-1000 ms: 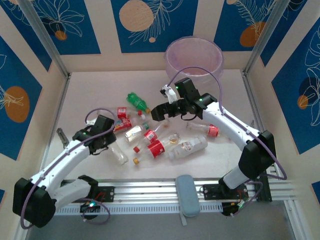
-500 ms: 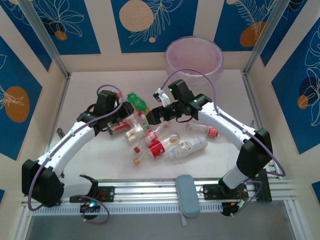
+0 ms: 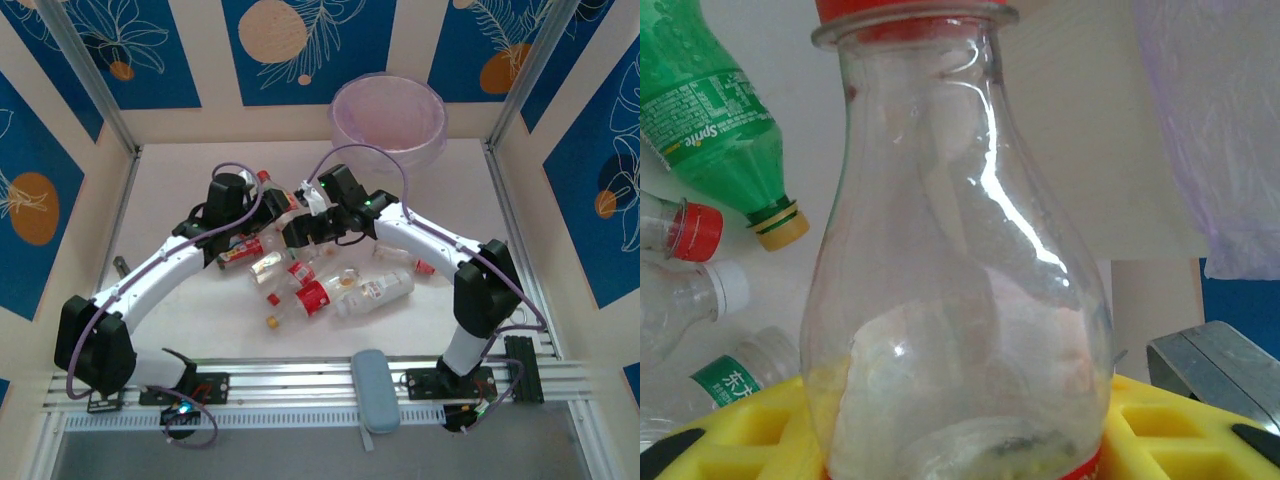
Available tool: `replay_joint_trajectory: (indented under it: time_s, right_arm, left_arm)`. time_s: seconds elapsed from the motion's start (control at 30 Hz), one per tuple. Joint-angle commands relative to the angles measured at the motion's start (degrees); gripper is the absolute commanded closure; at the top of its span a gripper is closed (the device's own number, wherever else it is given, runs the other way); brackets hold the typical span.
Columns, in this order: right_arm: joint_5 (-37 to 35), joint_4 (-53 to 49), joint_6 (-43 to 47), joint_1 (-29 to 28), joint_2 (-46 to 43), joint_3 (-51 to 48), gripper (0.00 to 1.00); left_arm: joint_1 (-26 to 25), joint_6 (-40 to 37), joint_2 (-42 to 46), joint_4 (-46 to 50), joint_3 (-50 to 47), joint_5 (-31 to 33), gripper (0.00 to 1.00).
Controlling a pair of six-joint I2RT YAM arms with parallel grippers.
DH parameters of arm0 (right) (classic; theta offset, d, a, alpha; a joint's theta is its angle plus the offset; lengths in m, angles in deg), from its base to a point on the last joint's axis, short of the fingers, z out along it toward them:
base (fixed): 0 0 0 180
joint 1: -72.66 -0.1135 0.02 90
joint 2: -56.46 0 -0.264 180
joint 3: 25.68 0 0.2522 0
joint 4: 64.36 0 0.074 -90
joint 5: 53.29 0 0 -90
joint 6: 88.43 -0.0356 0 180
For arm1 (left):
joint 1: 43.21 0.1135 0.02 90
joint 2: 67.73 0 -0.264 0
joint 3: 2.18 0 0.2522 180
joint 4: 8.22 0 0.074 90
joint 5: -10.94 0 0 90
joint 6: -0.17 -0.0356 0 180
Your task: Put the plastic bottles in the bin
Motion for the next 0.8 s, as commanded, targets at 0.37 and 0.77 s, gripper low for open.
replay_joint_trajectory:
  time_s: [0.37, 0.77]
  right_arm:
    - [-4.8, -0.6, 0.9, 0.0, -1.2, 1.9, 0.50]
    - [-12.9, -11.7, 11.7, 4.3, -7.4, 15.3, 0.53]
  left_arm:
    - [0.0, 0.1, 1.9, -3.2, -1.7, 0.3, 0.12]
    - [11.3, -3.7, 18.6, 10.4, -8.4, 1.9, 0.01]
